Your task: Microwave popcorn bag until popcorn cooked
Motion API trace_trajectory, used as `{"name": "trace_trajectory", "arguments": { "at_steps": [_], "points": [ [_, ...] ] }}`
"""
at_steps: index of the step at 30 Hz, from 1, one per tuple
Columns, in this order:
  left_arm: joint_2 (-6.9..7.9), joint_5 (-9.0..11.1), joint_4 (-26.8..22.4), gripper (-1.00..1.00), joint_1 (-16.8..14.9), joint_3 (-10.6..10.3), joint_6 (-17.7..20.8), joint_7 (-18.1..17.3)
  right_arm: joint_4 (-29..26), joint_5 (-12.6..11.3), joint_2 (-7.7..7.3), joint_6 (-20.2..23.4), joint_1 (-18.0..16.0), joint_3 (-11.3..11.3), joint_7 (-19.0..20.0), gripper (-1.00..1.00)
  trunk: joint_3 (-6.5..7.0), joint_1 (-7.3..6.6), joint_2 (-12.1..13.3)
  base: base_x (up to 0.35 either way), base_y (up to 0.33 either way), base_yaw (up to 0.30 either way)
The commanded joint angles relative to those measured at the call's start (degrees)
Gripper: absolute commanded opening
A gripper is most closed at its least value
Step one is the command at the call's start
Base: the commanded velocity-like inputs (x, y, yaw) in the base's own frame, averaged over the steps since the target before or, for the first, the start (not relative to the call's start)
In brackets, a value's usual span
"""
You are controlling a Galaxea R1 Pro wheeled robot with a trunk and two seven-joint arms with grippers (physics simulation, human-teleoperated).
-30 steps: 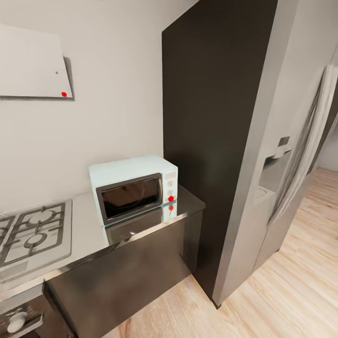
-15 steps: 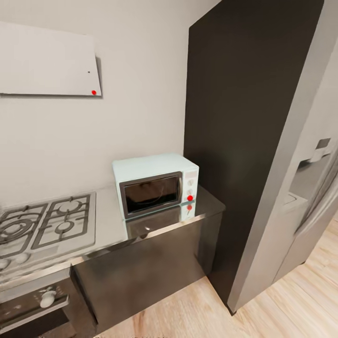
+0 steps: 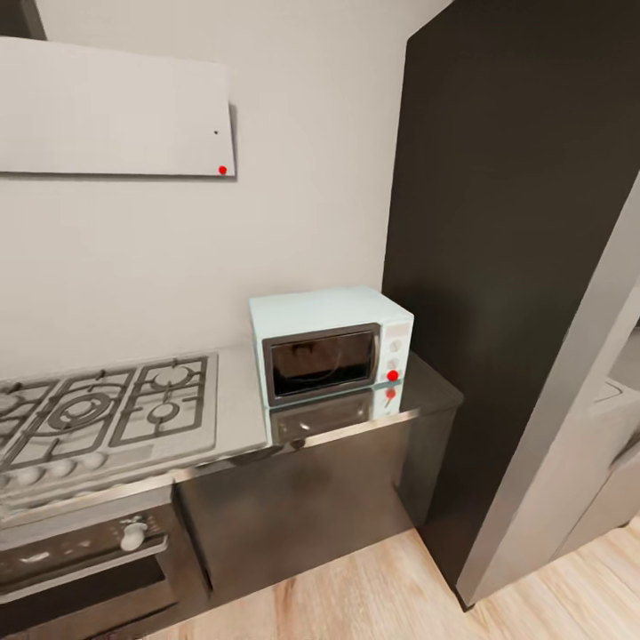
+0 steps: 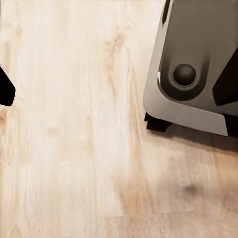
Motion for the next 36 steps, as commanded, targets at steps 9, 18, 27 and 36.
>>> {"name": "trace_trajectory", "arguments": {
  "at_steps": [9, 18, 27, 36],
  "points": [
    [-0.02, 0.4, 0.0, 1.0, 0.0, -0.5, -0.1, 0.2, 0.2, 0.1, 0.07, 0.1, -0.1, -0.5, -0.3, 1.0, -0.22, 0.01, -0.1, 0.0, -0.236, 0.24],
    [-0.02, 0.4, 0.0, 1.0, 0.0, -0.5, -0.1, 0.2, 0.2, 0.2, 0.11, -0.3, -0.1, -0.6, -0.4, 1.0, -0.22, 0.01, -0.1, 0.0, -0.283, 0.01],
    [-0.02, 0.4, 0.0, 1.0, 0.0, -0.5, -0.1, 0.1, 0.2, 0.3, 0.26, 0.2, -0.1, -0.6, -0.7, 1.0, -0.22, 0.01, -0.1, 0.0, -0.283, 0.005],
    [-0.02, 0.4, 0.0, 1.0, 0.0, -0.5, -0.2, 0.1, 0.2, 0.3, 0.21, 0.1, -0.1, -0.6, -0.7, 1.0, -0.22, 0.01, -0.1, 0.0, -0.283, 0.246]
  ]
}}
